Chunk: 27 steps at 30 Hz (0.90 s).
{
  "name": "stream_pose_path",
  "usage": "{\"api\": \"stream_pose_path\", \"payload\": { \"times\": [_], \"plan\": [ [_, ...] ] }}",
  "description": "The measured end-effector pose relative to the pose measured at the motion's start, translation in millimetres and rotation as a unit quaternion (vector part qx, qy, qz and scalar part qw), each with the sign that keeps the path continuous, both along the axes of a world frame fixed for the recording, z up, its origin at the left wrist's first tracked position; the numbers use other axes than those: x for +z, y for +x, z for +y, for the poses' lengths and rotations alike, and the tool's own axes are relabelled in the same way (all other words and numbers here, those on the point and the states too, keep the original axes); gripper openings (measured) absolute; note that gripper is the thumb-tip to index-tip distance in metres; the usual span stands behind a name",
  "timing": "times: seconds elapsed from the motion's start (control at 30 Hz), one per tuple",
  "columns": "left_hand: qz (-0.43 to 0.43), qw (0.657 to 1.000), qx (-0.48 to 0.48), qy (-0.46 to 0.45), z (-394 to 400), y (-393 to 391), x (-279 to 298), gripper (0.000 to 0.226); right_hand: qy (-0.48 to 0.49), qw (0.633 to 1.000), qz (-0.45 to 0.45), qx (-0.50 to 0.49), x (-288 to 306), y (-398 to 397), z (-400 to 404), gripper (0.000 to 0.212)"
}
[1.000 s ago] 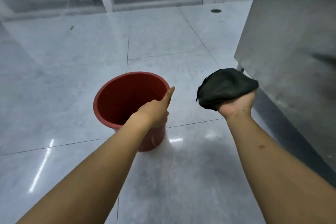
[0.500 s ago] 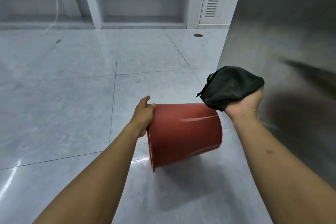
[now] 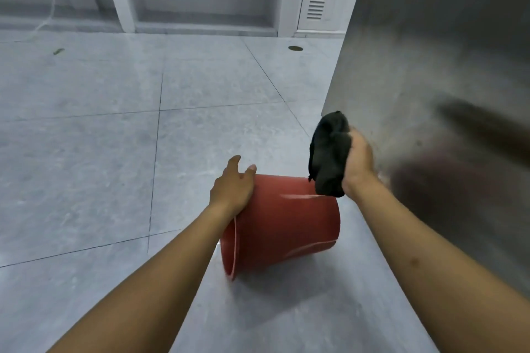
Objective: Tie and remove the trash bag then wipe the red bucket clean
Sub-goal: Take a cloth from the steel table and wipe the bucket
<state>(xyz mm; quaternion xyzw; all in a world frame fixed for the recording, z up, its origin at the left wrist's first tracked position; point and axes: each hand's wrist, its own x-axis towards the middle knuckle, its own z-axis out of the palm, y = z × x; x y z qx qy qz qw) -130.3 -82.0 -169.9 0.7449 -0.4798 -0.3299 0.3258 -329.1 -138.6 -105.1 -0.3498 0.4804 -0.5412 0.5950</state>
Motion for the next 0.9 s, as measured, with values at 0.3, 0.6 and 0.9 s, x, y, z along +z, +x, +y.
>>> {"api": "stream_pose_path", "payload": {
  "times": [0.3,0.6,0.9],
  "plan": [
    [-0.096,0.988,-0.014,-0.124,22.5,-8.1,-26.9,0.034,-0.241,0.689,0.677,0.098,-108.0,62.1,59.8,0.060],
    [-0.077,0.994,0.005,-0.078,1.3,-6.3,-18.1,0.036,-0.015,0.813,0.578,-0.068,-135.0,-2.7,38.6,0.049],
    [-0.015,0.999,0.030,-0.033,-24.2,13.8,-11.0,0.031,-0.306,0.695,0.649,0.049,-117.8,87.2,72.6,0.052]
  ]
}}
